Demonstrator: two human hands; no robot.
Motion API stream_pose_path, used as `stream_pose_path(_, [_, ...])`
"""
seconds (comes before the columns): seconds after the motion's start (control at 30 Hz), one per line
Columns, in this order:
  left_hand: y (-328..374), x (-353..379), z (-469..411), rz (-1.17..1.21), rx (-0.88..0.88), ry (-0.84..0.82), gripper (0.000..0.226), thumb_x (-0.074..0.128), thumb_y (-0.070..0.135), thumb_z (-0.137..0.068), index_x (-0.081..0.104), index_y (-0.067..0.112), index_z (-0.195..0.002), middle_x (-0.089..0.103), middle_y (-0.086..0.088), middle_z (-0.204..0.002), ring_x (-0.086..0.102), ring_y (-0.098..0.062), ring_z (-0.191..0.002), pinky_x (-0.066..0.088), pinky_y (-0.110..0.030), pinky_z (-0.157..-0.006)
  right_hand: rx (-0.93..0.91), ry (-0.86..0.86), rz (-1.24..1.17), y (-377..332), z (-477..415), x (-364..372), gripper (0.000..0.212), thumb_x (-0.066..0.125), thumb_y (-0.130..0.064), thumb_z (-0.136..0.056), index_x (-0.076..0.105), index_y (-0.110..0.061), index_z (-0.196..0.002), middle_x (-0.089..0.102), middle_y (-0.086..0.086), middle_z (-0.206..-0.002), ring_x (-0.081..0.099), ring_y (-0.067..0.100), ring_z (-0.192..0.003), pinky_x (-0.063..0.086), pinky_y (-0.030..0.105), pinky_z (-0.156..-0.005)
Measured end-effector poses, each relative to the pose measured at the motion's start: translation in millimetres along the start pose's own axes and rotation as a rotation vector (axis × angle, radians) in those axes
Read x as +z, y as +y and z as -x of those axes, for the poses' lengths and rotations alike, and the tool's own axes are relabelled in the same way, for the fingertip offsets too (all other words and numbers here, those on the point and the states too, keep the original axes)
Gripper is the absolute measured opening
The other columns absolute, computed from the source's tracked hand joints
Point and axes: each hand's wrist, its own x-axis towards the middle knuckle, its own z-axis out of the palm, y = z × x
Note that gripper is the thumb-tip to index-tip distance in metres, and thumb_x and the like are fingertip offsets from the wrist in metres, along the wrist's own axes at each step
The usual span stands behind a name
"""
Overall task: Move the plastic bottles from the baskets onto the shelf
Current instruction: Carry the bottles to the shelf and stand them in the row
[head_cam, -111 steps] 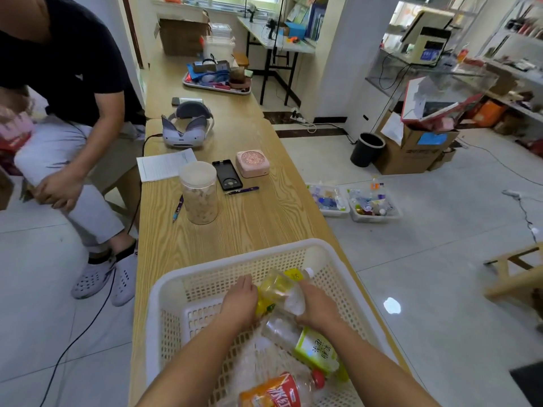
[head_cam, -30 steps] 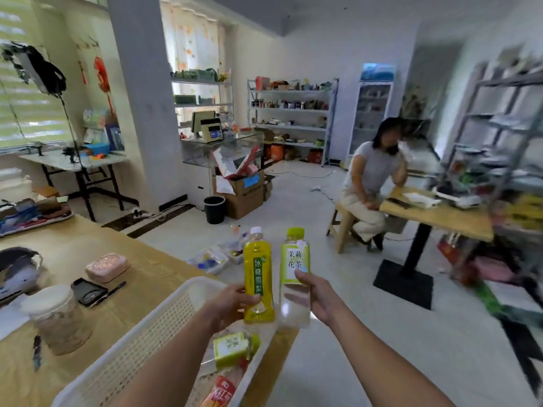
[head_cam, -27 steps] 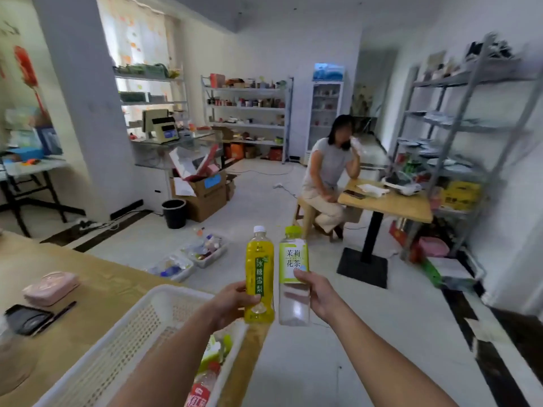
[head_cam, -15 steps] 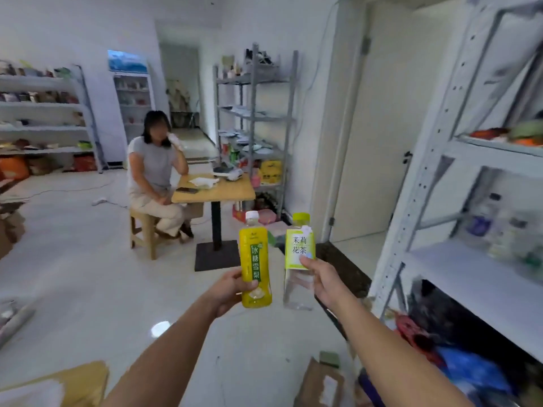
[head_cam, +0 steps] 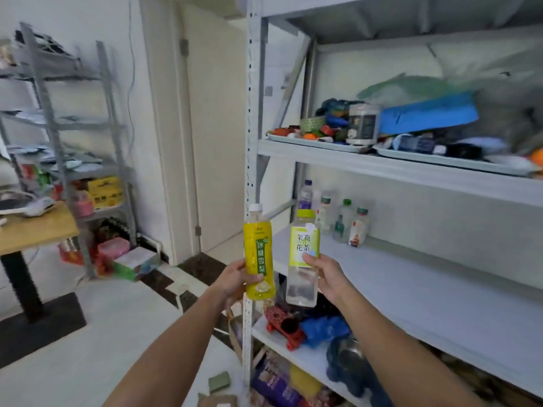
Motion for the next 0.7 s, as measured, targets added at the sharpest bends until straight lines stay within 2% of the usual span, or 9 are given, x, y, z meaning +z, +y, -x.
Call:
stream_pose_path(0.1, [-4.1,24.8,-40.1,-0.017,-0.016,-0.062,0.041,0.060,-0.018,-0.080,0.058,-0.001,-0.117,0.070,-0.016,-0.103,0.067,-0.031,-0.092,0.055,-0.038,-0.077,-0.021,0.094,0.030,-8.9,-10.3,-39.4,0.036,0.065,-0.005,-0.086,0.060,-0.002,-0.122,0.067,0.013,-0.117,0.061,0.029,-0.109,0.046,0.046,-0.102])
stream_pose_path(0.2, [-8.4,42.6,-75.7,-0.027,-0.043,-0.123,0.048,0.061,-0.020,-0.078,0.056,-0.004,-0.123,0.064,-0.024,-0.116,0.062,-0.037,-0.104,0.052,-0.043,-0.088,-0.029,0.194,0.027,-12.2,-21.0,-68.3,0.036,0.065,-0.005,-0.085,0.061,-0.003,-0.121,0.068,0.011,-0.117,0.062,0.028,-0.109,0.045,0.046,-0.103])
stream_pose_path(0.4, [-10.1,71.7,-151.1,-0.055,-0.080,-0.303,0.047,0.062,-0.020,-0.077,0.056,-0.003,-0.120,0.063,-0.024,-0.117,0.063,-0.035,-0.100,0.054,-0.041,-0.084,-0.080,0.351,0.021,-14.4,-50.0,-102.7,0.029,0.068,-0.005,-0.082,0.064,-0.009,-0.111,0.070,0.007,-0.111,0.062,0.025,-0.106,0.042,0.044,-0.100])
stream_pose_path(0.47, [-11.6,82.1,-174.0,-0.044,-0.092,-0.347,0.047,0.063,-0.021,-0.075,0.057,0.000,-0.117,0.065,-0.020,-0.114,0.065,-0.031,-0.096,0.055,-0.037,-0.079,-0.088,0.410,0.009,-12.2,-56.1,-112.7,0.029,0.069,-0.005,-0.081,0.065,-0.009,-0.110,0.071,0.006,-0.109,0.062,0.025,-0.105,0.042,0.043,-0.098])
stream_pose_path(0.57, [-16.2,99.4,-202.7,-0.034,-0.111,-0.410,0.050,0.064,-0.023,-0.073,0.056,0.001,-0.116,0.067,-0.014,-0.107,0.066,-0.025,-0.092,0.056,-0.030,-0.072,-0.098,0.481,-0.011,-10.0,-60.8,-132.0,0.033,0.069,-0.006,-0.081,0.064,-0.009,-0.113,0.073,0.003,-0.105,0.064,0.021,-0.102,0.047,0.035,-0.089])
stream_pose_path(0.7, [-32.0,120.1,-232.6,-0.071,-0.129,-0.439,0.058,0.064,-0.027,-0.070,0.052,0.001,-0.119,0.063,-0.017,-0.112,0.062,-0.031,-0.100,0.053,-0.042,-0.087,-0.092,0.547,-0.013,-9.5,-57.3,-153.8,0.031,0.071,-0.006,-0.079,0.065,-0.012,-0.109,0.076,-0.001,-0.097,0.070,0.012,-0.086,0.049,0.021,-0.066])
